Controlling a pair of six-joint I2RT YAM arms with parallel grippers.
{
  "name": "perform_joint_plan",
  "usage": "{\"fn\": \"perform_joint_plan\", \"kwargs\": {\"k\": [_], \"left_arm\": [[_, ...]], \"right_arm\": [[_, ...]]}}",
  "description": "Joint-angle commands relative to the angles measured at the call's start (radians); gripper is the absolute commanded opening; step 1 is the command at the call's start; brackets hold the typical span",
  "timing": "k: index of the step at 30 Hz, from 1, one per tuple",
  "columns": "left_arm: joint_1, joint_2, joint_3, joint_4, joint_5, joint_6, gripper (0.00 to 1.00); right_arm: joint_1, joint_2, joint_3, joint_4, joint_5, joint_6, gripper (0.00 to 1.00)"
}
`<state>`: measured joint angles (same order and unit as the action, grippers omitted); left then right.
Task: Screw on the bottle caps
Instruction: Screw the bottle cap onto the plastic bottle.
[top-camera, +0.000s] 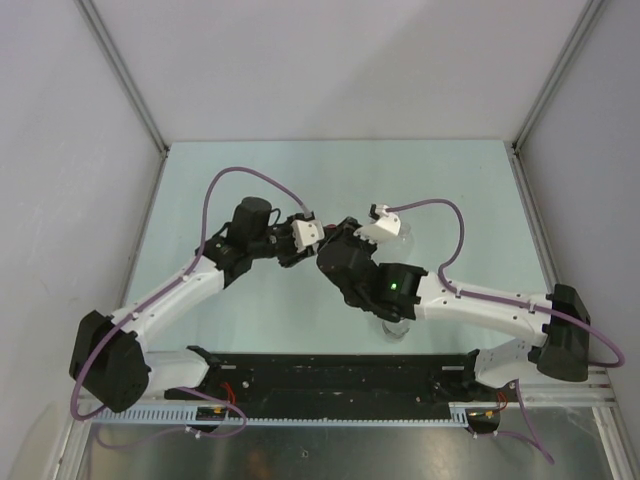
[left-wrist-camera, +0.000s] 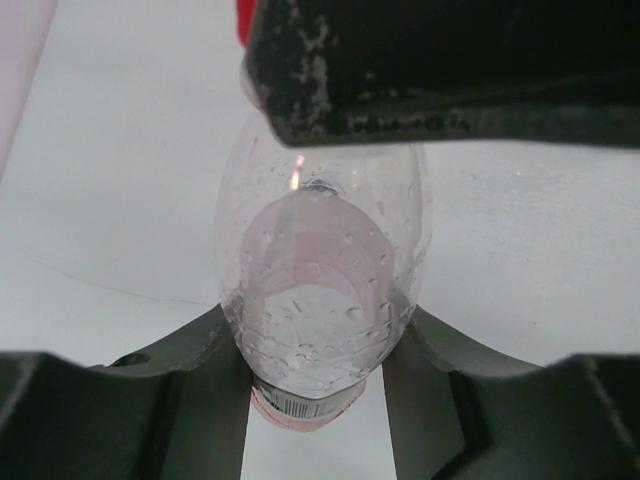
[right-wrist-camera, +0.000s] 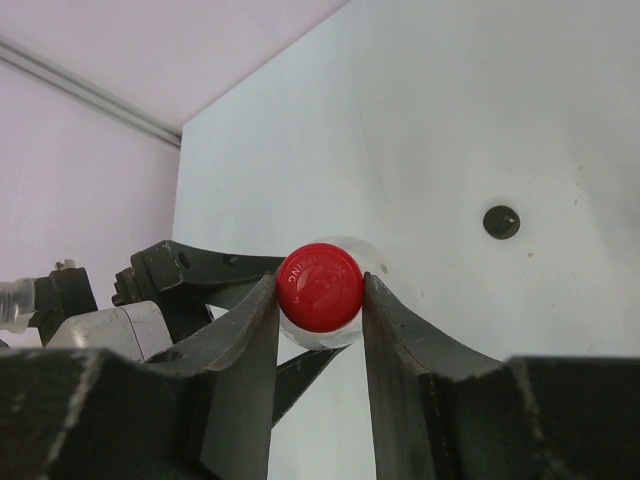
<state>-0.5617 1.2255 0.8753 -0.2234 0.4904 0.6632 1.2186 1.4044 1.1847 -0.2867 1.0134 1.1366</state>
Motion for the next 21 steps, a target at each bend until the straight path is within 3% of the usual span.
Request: {"fn": "perform_joint_plan", "kwargs": {"k": [1, 3, 8, 13, 18, 21], "left_arm": [[-0.052, -0.048, -0.009, 0.136, 0.09, 0.063, 0.5], [-0.051, -0.051, -0.018, 0.136, 0.087, 0.07, 0.5], [-0.04, -0.051, -0.03, 0.136, 0.092, 0.063, 0.5], [-0.007, -0.053, -0.028, 0.131, 0.162, 0.044, 0.5], [0.009, -0.08, -0.035, 0.092, 0.235, 0.081, 0.5], [0.009, -0.09, -0.035, 0.052, 0.27, 0.106, 0.5]], "right_arm": [[0.032, -0.009, 0.002, 0.2, -0.011, -0.199, 0.46], [0.049, -0.021, 0.001, 0.283, -0.051, -0.393, 0.67], [0.075, -0.06, -0.027, 0.417, -0.295, -0.759, 0.96], [0.081, -0.121, -0.056, 0.332, -0.493, -0.915, 0.99], [0.094, -0.236, -0.087, 0.115, -0.683, -1.154, 0.99], [0.106, -0.283, -0.09, -0.004, -0.697, -1.253, 0.99]]}}
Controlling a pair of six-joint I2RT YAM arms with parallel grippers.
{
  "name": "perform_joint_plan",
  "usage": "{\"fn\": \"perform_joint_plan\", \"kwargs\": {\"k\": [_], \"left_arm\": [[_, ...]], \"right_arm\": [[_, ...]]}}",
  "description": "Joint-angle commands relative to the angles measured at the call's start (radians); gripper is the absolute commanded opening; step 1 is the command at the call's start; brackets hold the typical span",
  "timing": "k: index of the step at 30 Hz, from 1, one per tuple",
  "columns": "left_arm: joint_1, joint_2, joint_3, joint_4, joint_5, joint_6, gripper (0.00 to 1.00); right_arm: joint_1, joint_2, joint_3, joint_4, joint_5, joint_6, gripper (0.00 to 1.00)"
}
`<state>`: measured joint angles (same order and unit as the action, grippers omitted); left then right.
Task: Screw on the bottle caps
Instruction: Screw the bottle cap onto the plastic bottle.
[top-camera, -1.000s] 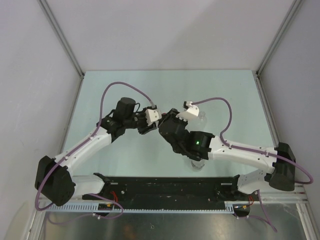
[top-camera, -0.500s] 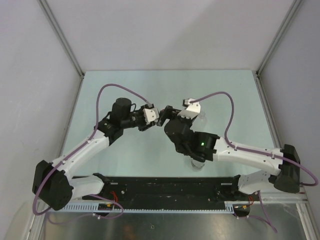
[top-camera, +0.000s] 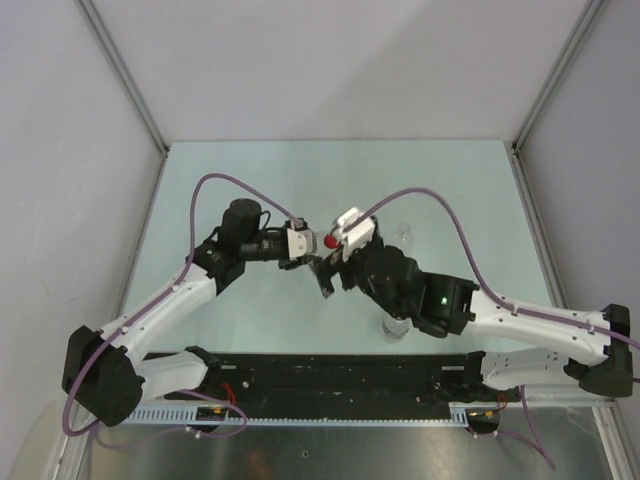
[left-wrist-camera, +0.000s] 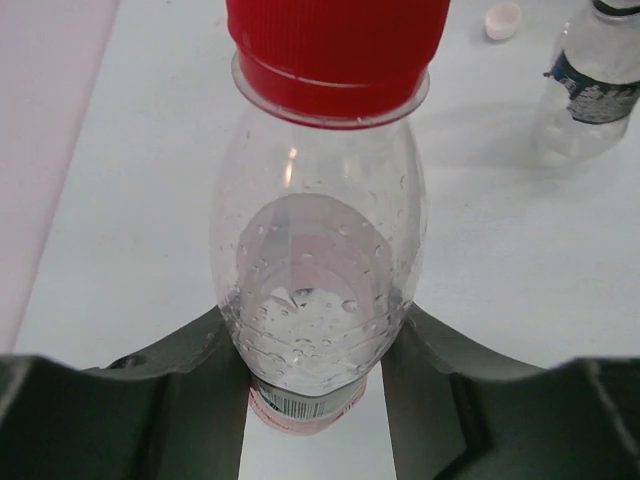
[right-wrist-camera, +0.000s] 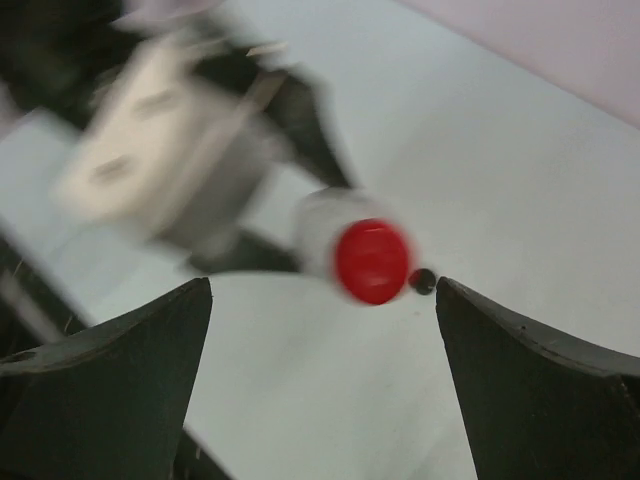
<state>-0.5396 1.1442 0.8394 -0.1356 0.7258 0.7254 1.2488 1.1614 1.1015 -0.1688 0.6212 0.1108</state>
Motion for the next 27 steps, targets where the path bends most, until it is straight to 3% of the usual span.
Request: {"fn": "perform_joint_plan", "kwargs": {"k": [1, 4, 8, 16, 27], "left_arm": [[-0.013, -0.014, 0.001, -0.055, 0.05, 0.059, 0.5], [-0.013, -0.029, 0.0, -0.134, 0.099, 0.133, 0.5], [-0.013, -0.038, -0.012, -0.201, 0.122, 0.201, 0.5], [-0.015, -0.058, -0.041, -0.26, 0.171, 0.259, 0.5], [-0.029, -0.069, -0.041, -0.287, 0.186, 0.277, 0.5]], "right_arm": [[0.077, -0.052, -0.008, -0.172, -0.327, -0.256, 0.99], [0.079, -0.082, -0.008, -0.293, -0.422, -0.334, 0.99], [0.08, -0.129, -0.008, -0.344, -0.408, -0.393, 0.98], [0.078, -0.159, -0.008, -0.348, -0.324, -0.52, 0.94], [0.069, -0.129, -0.008, -0.258, -0.414, -0.659, 0.78]]}}
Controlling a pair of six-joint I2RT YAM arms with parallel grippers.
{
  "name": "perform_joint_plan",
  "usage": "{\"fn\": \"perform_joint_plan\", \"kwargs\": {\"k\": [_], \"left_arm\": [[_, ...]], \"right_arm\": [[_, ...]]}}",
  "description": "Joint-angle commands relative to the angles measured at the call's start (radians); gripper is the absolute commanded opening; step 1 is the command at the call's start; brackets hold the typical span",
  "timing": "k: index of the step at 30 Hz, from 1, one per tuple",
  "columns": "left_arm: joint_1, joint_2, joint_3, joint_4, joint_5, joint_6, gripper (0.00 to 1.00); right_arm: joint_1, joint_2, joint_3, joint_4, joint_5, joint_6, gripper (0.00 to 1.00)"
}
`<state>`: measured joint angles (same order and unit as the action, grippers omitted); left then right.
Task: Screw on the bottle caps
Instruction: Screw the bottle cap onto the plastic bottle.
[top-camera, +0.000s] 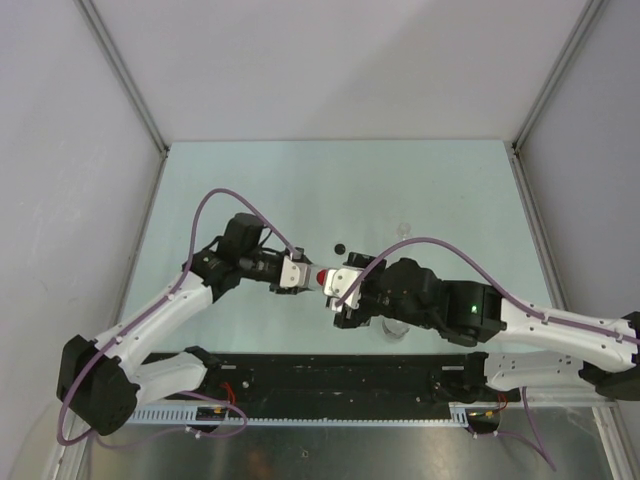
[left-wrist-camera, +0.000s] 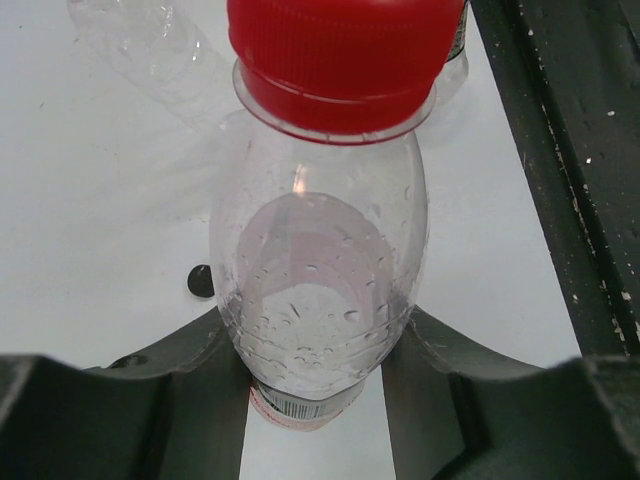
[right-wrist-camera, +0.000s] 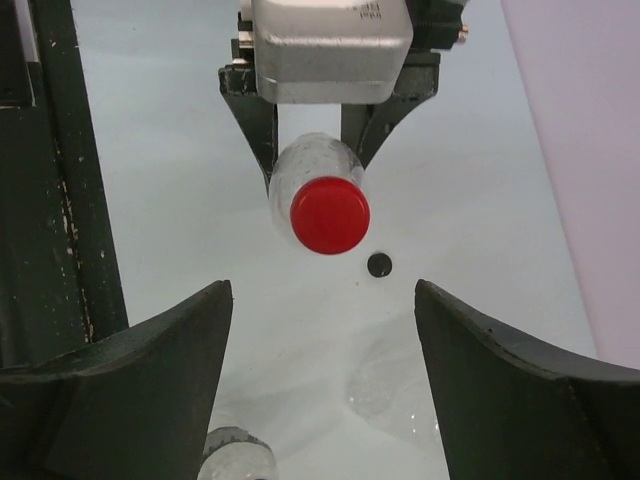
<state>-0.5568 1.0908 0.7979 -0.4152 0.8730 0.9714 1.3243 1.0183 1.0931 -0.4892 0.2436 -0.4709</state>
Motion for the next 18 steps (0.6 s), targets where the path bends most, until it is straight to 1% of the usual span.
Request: {"fn": "perform_joint_plan", "kwargs": {"k": [1, 7, 9, 12, 18], "left_arm": [[-0.013, -0.015, 0.002, -0.008, 0.038, 0.031, 0.5], [-0.019, -0.016, 0.005, -0.01, 0.031, 0.029, 0.5], [-0.021, -0.015, 0.005, -0.011, 0.029, 0.03, 0.5], [-0.022, -0.012, 0.007, -0.012, 0.024, 0.029, 0.5], [-0.023, -0.009, 0.009, -0.011, 0.014, 0.026, 0.5]], "right_arm": [[-0.007, 0.019, 0.001, 0.072, -0.045, -0.088, 0.78], [-0.028, 0.034, 0.002, 0.113, -0.13, -0.117, 0.74], [-0.04, 0.042, 0.001, 0.116, -0.151, -0.117, 0.71], [-0.057, 0.059, 0.002, 0.123, -0.166, -0.116, 0.63], [-0.076, 0.075, 0.006, 0.123, -0.178, -0.11, 0.58]]}}
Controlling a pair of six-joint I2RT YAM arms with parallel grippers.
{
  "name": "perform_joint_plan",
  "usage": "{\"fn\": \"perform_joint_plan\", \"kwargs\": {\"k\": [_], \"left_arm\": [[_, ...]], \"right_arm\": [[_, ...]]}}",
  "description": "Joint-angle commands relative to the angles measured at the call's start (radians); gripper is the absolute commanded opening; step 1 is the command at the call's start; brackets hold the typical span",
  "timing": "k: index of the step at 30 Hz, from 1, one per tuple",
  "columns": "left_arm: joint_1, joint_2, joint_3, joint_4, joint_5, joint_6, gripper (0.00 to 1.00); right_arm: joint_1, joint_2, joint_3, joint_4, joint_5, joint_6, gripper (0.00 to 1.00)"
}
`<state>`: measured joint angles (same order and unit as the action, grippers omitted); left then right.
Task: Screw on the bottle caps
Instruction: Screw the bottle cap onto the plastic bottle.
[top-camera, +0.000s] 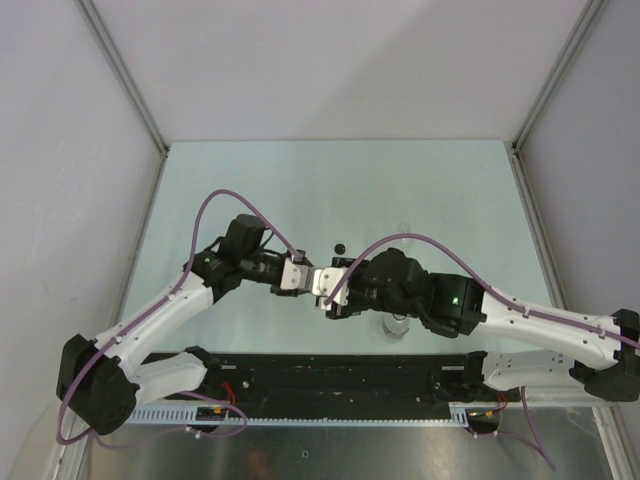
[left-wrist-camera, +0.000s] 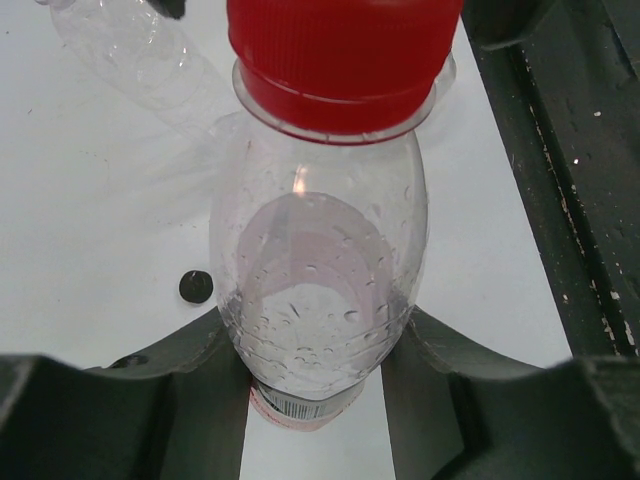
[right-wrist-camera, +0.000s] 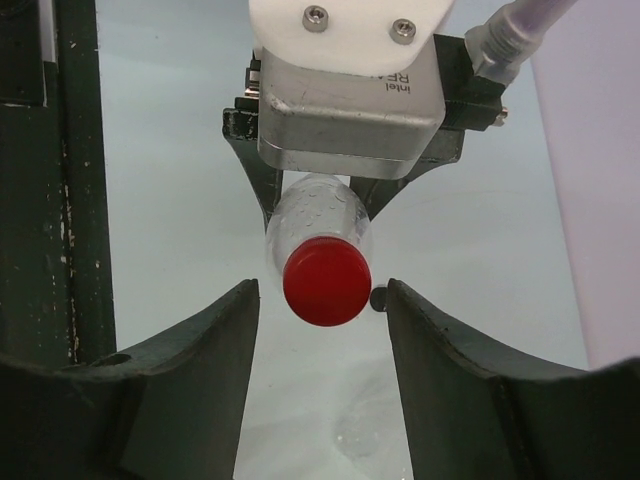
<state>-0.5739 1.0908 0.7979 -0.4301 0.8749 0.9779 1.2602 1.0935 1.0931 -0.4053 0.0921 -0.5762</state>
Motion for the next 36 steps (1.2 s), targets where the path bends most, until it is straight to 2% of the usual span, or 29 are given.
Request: {"fn": "perform_joint_plan", "kwargs": {"k": [1, 7, 13, 17, 20, 21, 23, 25, 28, 36], "left_arm": [[-0.005, -0.009, 0.009, 0.004, 0.012, 0.02, 0.5], [-0.006, -0.006, 0.01, 0.0, 0.012, 0.022, 0.5], [-0.007, -0.003, 0.013, -0.002, 0.009, 0.019, 0.51], [-0.007, 0.002, 0.016, -0.004, 0.002, 0.016, 0.51], [-0.007, 0.003, 0.017, -0.006, -0.011, 0.013, 0.51], [-0.007, 0.003, 0.017, -0.006, -0.015, 0.011, 0.5], [-0.007, 0.001, 0.02, -0.007, -0.019, 0.008, 0.5], [-0.007, 0.003, 0.029, -0.007, -0.024, 0.0, 0.5], [-0.007, 0.014, 0.062, -0.005, -0.049, -0.031, 0.5], [-0.007, 0.078, 0.194, 0.041, -0.121, -0.138, 0.49]], "right_arm": [[-0.014, 0.002, 0.006, 0.041, -0.031, -0.004, 0.57], [-0.016, 0.014, 0.007, 0.046, -0.029, -0.003, 0.53], [-0.015, 0.02, 0.006, 0.06, -0.051, -0.006, 0.57], [-0.015, 0.024, 0.006, 0.061, -0.044, -0.004, 0.53], [-0.015, 0.023, 0.005, 0.056, -0.038, 0.015, 0.4], [-0.016, 0.023, 0.005, 0.054, -0.035, 0.025, 0.34], [-0.018, 0.027, 0.006, 0.046, -0.021, 0.048, 0.14], [-0.021, 0.033, 0.005, 0.046, 0.001, 0.083, 0.06], [-0.022, 0.046, 0.004, 0.076, 0.073, 0.175, 0.01], [-0.016, 0.124, -0.001, 0.237, 0.384, 0.536, 0.0]]}}
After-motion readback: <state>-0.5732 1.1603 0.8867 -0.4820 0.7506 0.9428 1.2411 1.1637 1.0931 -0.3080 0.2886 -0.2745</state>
